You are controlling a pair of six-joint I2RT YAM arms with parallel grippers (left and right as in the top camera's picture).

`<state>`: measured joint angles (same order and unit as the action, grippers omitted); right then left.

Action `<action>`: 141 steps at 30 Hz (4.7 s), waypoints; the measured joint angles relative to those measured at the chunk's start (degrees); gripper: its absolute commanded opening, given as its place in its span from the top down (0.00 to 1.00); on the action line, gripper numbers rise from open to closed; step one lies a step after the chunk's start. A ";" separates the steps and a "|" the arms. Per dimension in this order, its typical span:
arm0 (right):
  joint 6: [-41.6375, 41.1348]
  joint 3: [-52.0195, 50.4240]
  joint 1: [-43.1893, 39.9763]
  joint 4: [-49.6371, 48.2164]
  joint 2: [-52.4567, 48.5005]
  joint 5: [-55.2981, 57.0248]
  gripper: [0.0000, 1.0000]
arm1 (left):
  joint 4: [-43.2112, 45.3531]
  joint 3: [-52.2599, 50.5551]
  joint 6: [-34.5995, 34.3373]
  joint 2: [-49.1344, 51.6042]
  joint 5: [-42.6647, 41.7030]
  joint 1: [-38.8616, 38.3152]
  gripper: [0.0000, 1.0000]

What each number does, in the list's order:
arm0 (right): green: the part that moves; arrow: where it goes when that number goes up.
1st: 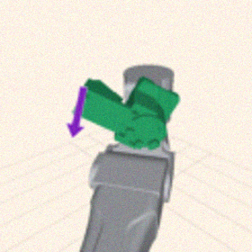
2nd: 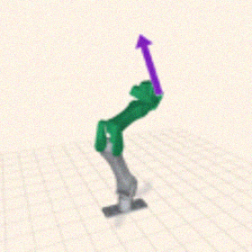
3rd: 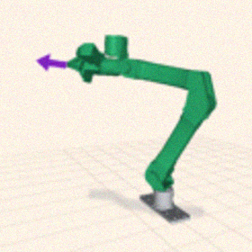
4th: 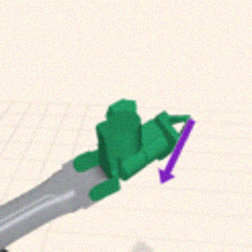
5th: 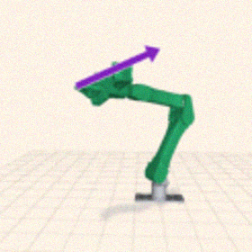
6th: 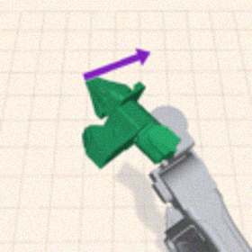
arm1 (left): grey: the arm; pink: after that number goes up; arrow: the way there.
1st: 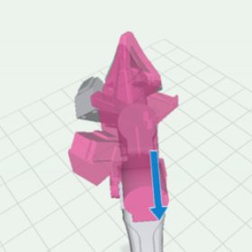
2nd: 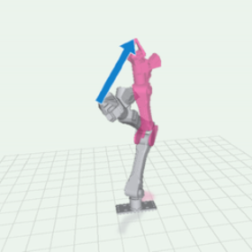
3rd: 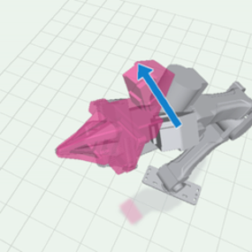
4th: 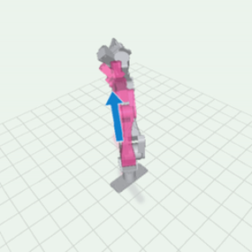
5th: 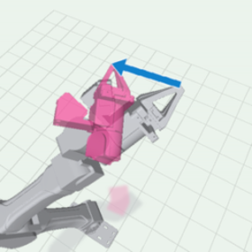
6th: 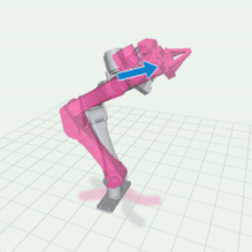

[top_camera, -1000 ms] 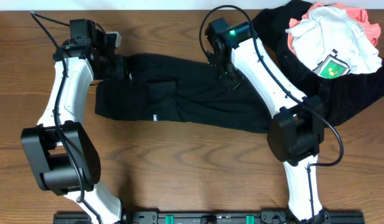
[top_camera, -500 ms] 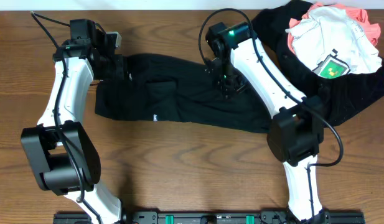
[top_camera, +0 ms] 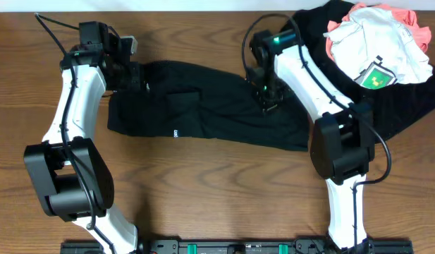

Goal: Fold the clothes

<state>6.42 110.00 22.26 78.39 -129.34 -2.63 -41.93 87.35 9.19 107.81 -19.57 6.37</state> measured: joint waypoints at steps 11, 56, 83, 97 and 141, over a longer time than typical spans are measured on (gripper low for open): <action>-7.78 -6.03 -0.48 -10.34 0.00 14.38 0.99 | 0.00 0.00 0.00 0.00 0.00 0.00 0.57; -19.56 -21.75 -9.81 -20.57 6.38 7.63 0.99 | 1.18 -1.40 1.33 10.45 1.97 0.02 0.94; -19.65 -24.35 -9.81 -37.92 7.52 5.73 0.99 | 1.84 -4.57 -6.62 12.41 9.20 6.43 0.94; -19.87 -24.35 -9.81 -35.58 8.35 2.03 0.93 | 2.16 -5.73 -8.68 10.84 9.92 7.23 0.94; -18.05 -29.59 -16.20 -31.06 24.72 -5.97 0.01 | 6.75 -6.99 -1.73 3.56 -10.43 18.58 0.09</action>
<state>-11.64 80.40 6.07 47.33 -104.62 -8.60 -35.18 80.36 7.46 111.37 -30.00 24.95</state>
